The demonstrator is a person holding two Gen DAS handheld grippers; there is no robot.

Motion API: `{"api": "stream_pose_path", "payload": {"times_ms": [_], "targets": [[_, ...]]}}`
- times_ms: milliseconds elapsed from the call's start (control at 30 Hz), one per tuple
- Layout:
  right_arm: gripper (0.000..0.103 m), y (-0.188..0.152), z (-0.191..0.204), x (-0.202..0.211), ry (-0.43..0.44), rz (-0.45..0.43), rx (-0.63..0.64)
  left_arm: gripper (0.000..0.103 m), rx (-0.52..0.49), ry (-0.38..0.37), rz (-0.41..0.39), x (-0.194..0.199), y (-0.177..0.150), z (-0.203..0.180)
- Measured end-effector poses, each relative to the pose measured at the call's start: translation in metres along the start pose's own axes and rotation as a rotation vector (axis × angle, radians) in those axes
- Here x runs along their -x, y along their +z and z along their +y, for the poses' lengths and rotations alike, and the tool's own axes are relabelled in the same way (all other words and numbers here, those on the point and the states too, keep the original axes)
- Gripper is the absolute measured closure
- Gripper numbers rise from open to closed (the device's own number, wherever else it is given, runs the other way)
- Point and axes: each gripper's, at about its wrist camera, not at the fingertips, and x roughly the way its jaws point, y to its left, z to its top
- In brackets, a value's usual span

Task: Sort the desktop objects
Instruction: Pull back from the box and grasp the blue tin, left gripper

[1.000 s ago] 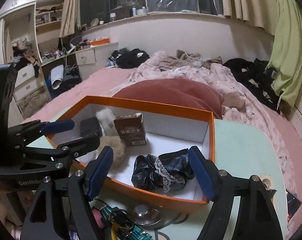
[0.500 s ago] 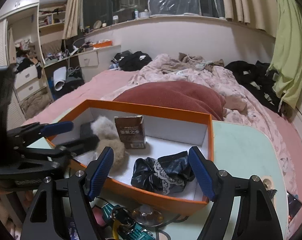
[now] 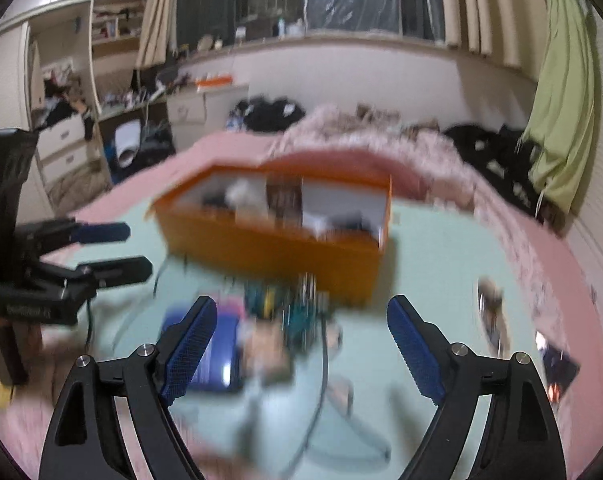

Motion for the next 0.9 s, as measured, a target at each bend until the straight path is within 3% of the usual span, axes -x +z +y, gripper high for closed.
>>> {"api": "stream_pose_path", "payload": {"times_ms": [167,200,233,367,767,900], "targets": [[0.014,-0.038,0.003,-0.006,0.014,0.126,0.019,0.026,-0.040,0.023,0.093,-0.005,-0.037,0.003],[0.007,-0.043,0.003,-0.008,-0.004,0.104,0.018,0.017,-0.040,0.016,0.134,-0.013,-0.044,0.003],[0.000,-0.045,-0.001,-0.009,-0.011,0.092,-0.011,0.013,-0.052,0.034,0.112,-0.014,-0.047,0.001],[0.000,-0.045,-0.003,-0.012,-0.020,0.076,-0.018,0.000,-0.037,0.035,0.125,-0.021,-0.044,-0.002],[0.000,-0.047,-0.004,-0.011,-0.010,0.058,-0.025,0.000,-0.027,0.036,0.109,-0.022,-0.044,0.001],[0.000,-0.047,-0.004,-0.011,-0.010,0.058,-0.025,0.000,-0.017,-0.044,0.095,-0.014,-0.043,0.004]]}}
